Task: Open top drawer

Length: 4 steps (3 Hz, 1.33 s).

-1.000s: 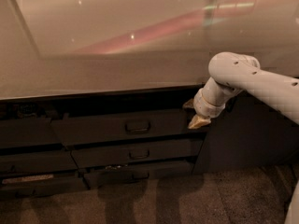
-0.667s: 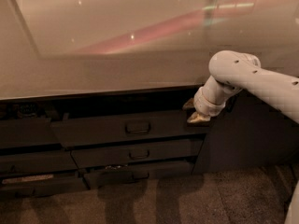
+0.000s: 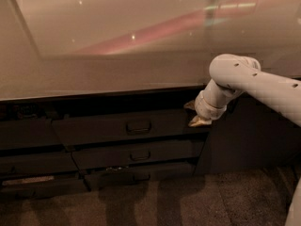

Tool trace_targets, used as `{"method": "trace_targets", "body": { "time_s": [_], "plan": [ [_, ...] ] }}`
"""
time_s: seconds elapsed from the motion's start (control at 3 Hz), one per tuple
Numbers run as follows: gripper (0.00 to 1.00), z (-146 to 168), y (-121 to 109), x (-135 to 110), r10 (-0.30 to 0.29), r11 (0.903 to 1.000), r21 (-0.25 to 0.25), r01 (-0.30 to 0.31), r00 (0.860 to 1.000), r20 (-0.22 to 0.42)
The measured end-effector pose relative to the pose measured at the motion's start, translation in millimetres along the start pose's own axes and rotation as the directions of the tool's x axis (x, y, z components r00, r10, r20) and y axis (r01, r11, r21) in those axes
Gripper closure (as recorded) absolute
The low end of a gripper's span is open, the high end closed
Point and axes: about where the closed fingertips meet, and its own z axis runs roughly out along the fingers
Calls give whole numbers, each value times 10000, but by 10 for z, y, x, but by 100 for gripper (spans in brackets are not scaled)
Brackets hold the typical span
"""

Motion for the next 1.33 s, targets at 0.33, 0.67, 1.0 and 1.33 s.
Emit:
{"method": "trace_targets", "body": {
  "time_s": [0.33,0.67,1.0,1.33],
  "plan": [
    [100,-63,-7,-16,0,10000,0,0,10000,1],
    [100,-141,-16,-37,0,10000,0,0,10000,1],
    [100,-212,-21,-57,-1,10000,-3,1,10000,1],
    [100,-210,-20,-57,-2,10000,-5,2,10000,4]
  ]
}}
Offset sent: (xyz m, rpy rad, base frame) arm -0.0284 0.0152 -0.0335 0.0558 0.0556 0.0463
